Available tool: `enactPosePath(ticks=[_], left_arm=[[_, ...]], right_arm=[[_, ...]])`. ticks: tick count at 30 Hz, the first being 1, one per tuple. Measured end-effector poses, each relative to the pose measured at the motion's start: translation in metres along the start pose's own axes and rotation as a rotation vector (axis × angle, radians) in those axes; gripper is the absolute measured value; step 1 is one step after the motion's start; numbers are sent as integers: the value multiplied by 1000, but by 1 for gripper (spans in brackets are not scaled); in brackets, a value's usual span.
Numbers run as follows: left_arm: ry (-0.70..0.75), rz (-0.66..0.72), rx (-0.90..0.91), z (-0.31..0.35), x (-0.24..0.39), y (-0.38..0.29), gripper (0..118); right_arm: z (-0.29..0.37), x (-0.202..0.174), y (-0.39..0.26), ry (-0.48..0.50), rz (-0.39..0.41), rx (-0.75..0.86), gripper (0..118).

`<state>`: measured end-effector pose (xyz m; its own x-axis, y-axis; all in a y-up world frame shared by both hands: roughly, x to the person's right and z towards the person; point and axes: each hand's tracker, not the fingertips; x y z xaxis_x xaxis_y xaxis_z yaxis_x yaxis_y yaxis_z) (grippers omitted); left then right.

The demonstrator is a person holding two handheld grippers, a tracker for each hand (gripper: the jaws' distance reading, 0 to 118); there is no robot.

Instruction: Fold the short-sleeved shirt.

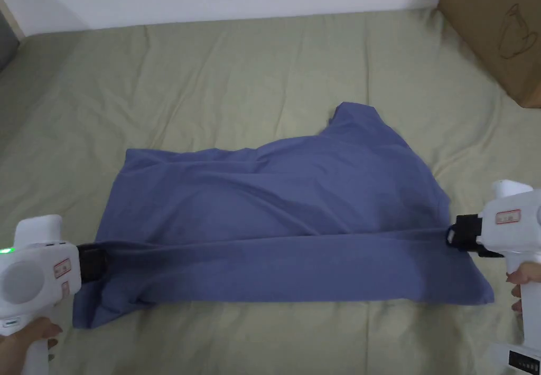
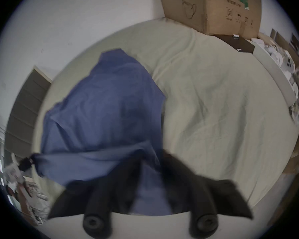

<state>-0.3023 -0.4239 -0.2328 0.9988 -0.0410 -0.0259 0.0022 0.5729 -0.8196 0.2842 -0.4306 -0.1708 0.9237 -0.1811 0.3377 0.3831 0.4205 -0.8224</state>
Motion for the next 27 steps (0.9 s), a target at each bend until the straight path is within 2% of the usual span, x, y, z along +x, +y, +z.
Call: enactPosePath(ticks=[1,3,6,7,8,9,10,11,12,13,19,20,23,24,25,27], left_arm=[[8,14,-29,-3,-1,-1,99],[-50,47,18,8,-8,-9,106],[-62,106,31,32,-17,-24,102],[-85,142,53,44,-21,-33,97],[-115,162,87,55,-25,-42,86],[-124,179,95,65,-27,-52,59],[-120,186,95,72,-27,-62,33],[-117,176,86,75,-26,-73,9],[-115,178,78,78,-28,-83,2],[-117,181,74,80,-28,-92,0],[-126,194,37,57,-32,-106,0],[-121,199,48,54,-33,-102,5],[-102,179,18,32,-36,-81,73],[-94,158,-14,19,-34,-76,89],[-74,142,-33,7,-34,-72,89],[-67,128,-60,-13,-35,-68,78]], right_arm=[[-1,-3,-3,-44,28,-6,57],[9,-7,-12,-39,65,38,76],[38,-7,-29,3,74,88,76],[49,-9,-37,25,69,118,76],[58,-11,-45,34,64,136,75],[68,-9,-56,30,57,141,74],[75,-11,-67,40,53,157,69],[82,-14,-81,61,67,175,53],[84,-19,-95,51,71,171,13],[82,-19,-107,39,70,161,1],[70,-30,-151,70,91,53,1],[69,-29,-149,72,79,60,1],[65,-21,-142,74,61,64,1],[66,-21,-140,71,56,72,1],[67,-20,-137,74,56,76,1],[66,-18,-133,69,42,80,1]])
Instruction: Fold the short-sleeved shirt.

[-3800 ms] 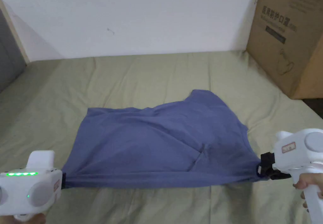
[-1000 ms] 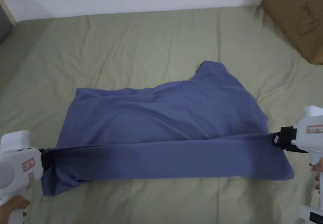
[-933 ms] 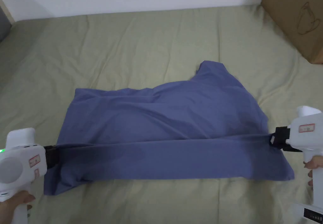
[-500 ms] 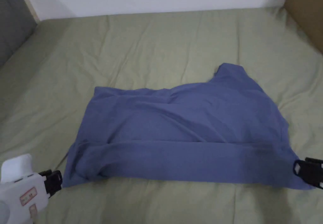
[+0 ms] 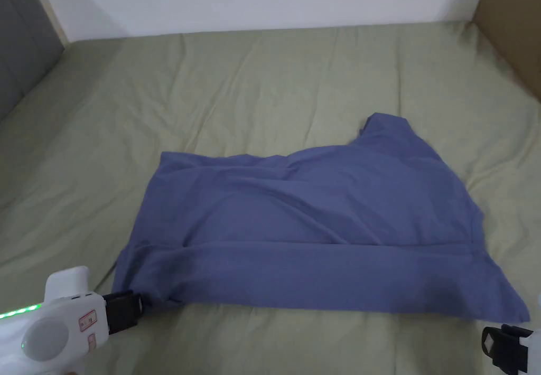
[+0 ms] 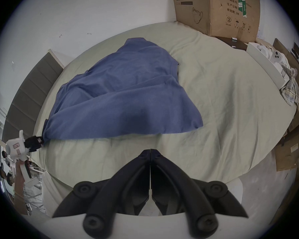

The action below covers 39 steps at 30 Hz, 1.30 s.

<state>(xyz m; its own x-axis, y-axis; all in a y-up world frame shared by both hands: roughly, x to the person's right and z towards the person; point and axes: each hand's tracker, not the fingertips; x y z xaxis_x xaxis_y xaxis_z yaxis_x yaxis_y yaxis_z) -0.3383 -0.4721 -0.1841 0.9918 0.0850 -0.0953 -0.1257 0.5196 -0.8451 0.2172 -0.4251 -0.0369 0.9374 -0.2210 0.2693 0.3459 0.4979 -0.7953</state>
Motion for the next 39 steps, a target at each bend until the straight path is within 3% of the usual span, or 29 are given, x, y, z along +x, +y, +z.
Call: enactPosePath(ticks=[2,5,6,7,8,12,15,16,17,18,19,20,21,22,25,34,39], left_arm=[[26,7,-86,-20,4,0,74],[43,-61,-24,-2,11,2,64],[68,-89,5,1,11,4,31],[46,-81,4,1,8,6,3],[28,-63,-17,0,7,10,2],[21,-60,-16,10,7,12,2],[1,-52,0,19,10,16,2],[5,-54,5,21,11,17,2],[6,-64,11,22,12,18,2],[7,-75,15,24,13,19,2],[7,-81,12,26,14,20,2],[11,-90,12,29,15,20,2],[12,-101,22,33,16,20,2],[10,-103,27,34,16,21,2],[-1,-94,29,40,13,25,2],[-28,-91,33,94,1,-21,2],[5,-102,-15,89,-5,-70,3]], right_arm=[[-2,4,1,-19,-27,4,7],[-10,12,7,-66,-39,-6,28],[-12,14,8,-64,-38,-6,54],[-14,16,12,-59,-38,-4,68],[-17,19,17,-51,-38,1,72],[-43,30,46,-48,-62,26,72],[-71,39,55,-38,-83,-56,70],[-79,39,56,-23,-72,-88,62],[-84,36,55,2,-28,-93,38],[-82,29,51,-65,-20,-56,6],[-77,23,47,-54,-37,-26,6],[-75,18,46,-65,-18,-30,6],[-75,14,45,-83,54,-40,6],[-73,14,43,-85,54,-34,6],[-56,25,49,-25,-44,-28,6],[20,36,14,-18,-35,-25,6],[12,46,-39,-39,-40,-99,6]])
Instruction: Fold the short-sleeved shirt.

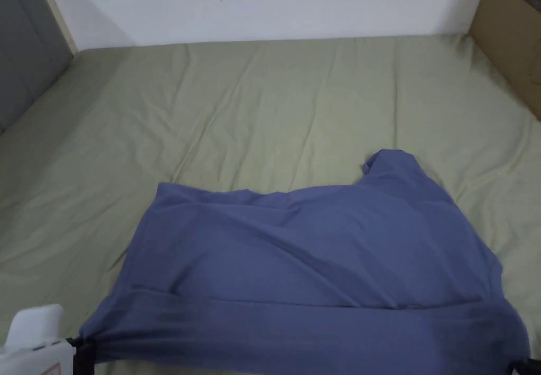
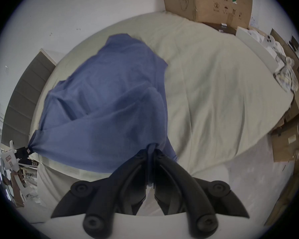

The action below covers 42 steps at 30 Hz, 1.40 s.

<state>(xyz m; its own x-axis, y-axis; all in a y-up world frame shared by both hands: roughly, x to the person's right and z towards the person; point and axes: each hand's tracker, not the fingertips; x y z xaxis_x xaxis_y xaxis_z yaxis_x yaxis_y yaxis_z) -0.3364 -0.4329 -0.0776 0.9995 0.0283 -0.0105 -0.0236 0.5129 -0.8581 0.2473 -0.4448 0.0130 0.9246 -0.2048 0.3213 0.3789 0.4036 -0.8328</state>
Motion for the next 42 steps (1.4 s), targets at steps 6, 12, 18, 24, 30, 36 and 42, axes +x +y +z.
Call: enactPosePath(ticks=[6,12,18,24,30,36,42], left_arm=[[-61,160,59,0,-4,2,108],[-81,113,210,35,18,34,37],[-132,104,164,9,43,46,0],[-135,11,109,-13,60,65,0],[-119,0,126,-28,65,104,0],[-111,43,133,-48,69,118,0],[-116,44,87,-57,69,114,0]], right_arm=[[-1,6,1,-105,-42,60,79],[35,-19,36,-30,79,201,61],[9,-40,46,22,31,136,0],[-13,-44,90,83,50,133,0],[-54,-35,226,123,0,198,71],[-151,-46,306,0,80,55,92],[-176,-66,294,-110,189,-24,64]])
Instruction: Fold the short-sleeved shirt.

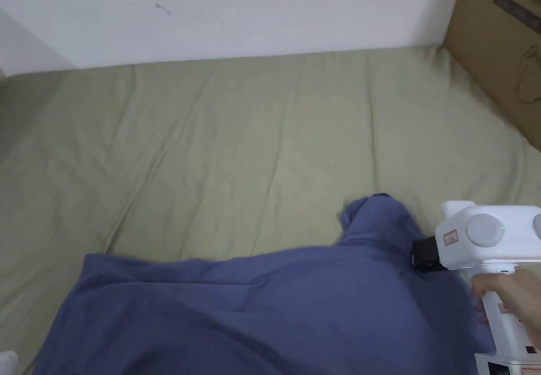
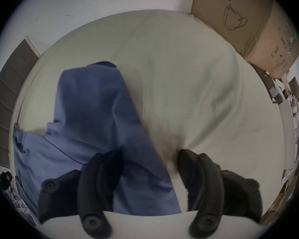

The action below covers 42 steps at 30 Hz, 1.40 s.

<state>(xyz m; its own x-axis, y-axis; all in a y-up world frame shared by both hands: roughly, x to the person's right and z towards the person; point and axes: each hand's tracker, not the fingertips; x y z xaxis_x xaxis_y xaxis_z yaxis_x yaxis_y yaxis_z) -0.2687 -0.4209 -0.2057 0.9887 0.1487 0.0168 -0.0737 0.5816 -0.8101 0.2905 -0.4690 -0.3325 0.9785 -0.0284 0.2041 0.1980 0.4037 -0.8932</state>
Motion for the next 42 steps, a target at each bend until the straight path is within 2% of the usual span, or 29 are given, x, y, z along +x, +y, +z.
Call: enactPosePath(ticks=[1,2,3,4,5,7,8,9,10,17,22,24,25,26,27,28,29,30,31,32,34,38,42], left_arm=[[3,-6,6,1,0,0,0],[2,-14,8,0,-1,1,0],[8,-22,11,0,-1,3,0],[17,-26,22,0,-2,6,3],[21,-26,27,0,-3,9,14],[36,-6,37,2,-6,22,63],[13,12,48,1,-10,28,83],[-12,29,60,0,-14,35,100],[-14,48,78,-2,-17,43,105],[96,-32,67,-68,-22,122,104],[61,52,-5,-143,-29,158,104],[119,51,-35,-169,-28,160,102],[122,37,-63,-184,-30,159,98],[120,37,-106,-195,-32,157,87],[140,37,-144,-207,-33,153,86],[125,16,-99,-203,-31,149,84],[147,-16,-84,-192,-26,153,78],[157,-49,-66,-186,-23,155,50],[187,-107,-52,-181,-20,156,16],[196,-147,-44,-178,-16,156,0],[159,-122,-102,-177,-17,159,0],[126,-106,-28,-144,-15,163,0],[75,-102,53,-81,-17,163,0]], right_arm=[[5,1,0,6,-11,22,44],[9,3,0,10,3,38,15],[10,5,2,44,-6,38,3],[10,7,4,68,-26,6,3],[11,9,5,55,-24,14,3],[18,11,8,68,-45,17,3],[23,12,7,80,-77,30,3],[26,13,8,99,-91,40,3],[31,13,8,110,-80,47,3],[38,10,7,114,-65,57,3],[33,9,5,110,-51,53,3],[31,10,4,126,-53,53,3],[30,10,4,129,-58,48,3],[28,11,3,132,-61,46,3],[26,11,2,135,-64,45,3],[25,11,2,133,-67,40,3],[24,11,1,131,-68,37,3],[24,11,1,135,-66,36,3],[24,11,1,136,-64,35,3],[24,11,1,137,-72,34,3],[27,12,2,164,-89,35,3],[52,10,1,162,-60,72,3],[92,14,-4,209,-63,122,3]])
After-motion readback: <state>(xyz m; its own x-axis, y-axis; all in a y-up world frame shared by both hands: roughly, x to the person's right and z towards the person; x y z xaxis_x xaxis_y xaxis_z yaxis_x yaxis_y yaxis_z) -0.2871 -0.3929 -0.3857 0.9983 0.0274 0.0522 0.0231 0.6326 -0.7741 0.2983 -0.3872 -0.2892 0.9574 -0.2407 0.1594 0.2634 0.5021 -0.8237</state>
